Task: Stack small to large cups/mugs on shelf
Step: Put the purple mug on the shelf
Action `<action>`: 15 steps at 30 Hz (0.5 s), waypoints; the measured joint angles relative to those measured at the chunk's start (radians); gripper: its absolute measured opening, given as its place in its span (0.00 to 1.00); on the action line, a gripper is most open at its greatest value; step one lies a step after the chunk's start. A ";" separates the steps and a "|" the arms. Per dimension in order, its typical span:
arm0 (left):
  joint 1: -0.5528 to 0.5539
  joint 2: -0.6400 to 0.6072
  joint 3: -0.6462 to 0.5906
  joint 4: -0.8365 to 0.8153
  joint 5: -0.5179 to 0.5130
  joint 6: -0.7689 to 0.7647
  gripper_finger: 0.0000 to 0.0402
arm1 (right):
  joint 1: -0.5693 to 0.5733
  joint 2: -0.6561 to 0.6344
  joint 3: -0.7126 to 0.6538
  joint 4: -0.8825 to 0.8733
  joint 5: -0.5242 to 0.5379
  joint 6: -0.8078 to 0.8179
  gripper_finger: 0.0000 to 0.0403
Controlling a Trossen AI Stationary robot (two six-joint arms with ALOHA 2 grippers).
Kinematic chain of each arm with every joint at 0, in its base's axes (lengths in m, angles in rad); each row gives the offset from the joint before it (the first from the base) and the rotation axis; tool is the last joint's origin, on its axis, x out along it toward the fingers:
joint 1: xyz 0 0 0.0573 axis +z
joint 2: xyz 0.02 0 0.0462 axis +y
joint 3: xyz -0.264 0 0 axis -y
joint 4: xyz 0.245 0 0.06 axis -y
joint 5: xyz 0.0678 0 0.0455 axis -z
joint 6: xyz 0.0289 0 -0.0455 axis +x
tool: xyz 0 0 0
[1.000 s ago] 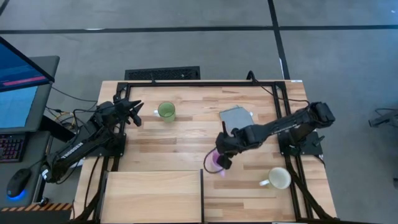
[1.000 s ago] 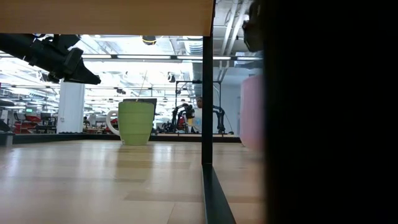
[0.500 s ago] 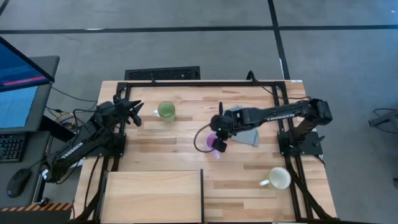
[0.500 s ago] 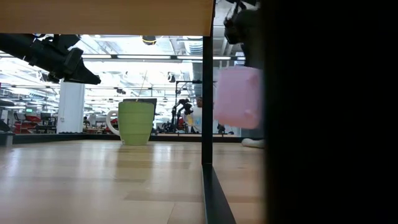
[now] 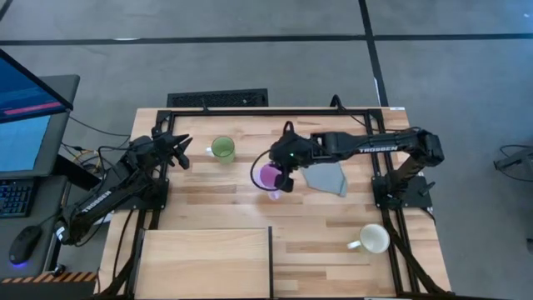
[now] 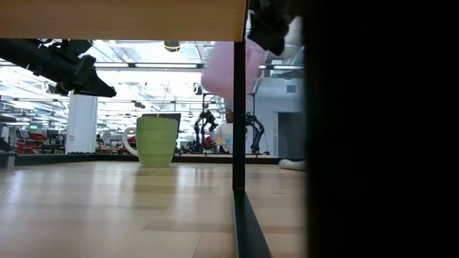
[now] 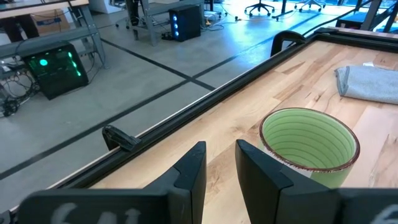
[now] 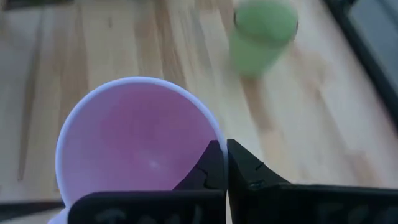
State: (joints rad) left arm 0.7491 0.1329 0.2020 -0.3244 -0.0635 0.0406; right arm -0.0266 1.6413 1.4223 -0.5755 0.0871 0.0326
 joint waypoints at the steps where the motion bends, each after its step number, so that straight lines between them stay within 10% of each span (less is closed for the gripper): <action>1: 0.000 0.000 0.000 0.000 0.000 0.000 0.19 | -0.003 0.000 0.003 0.030 0.005 -0.019 0.02; 15: 0.000 0.000 0.000 -0.005 0.000 0.000 0.19 | -0.004 0.000 0.003 0.343 0.094 -0.172 0.02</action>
State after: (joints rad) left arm 0.7494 0.1331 0.2020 -0.3297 -0.0635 0.0408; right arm -0.0307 1.6413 1.4258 -0.2324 0.1808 -0.1391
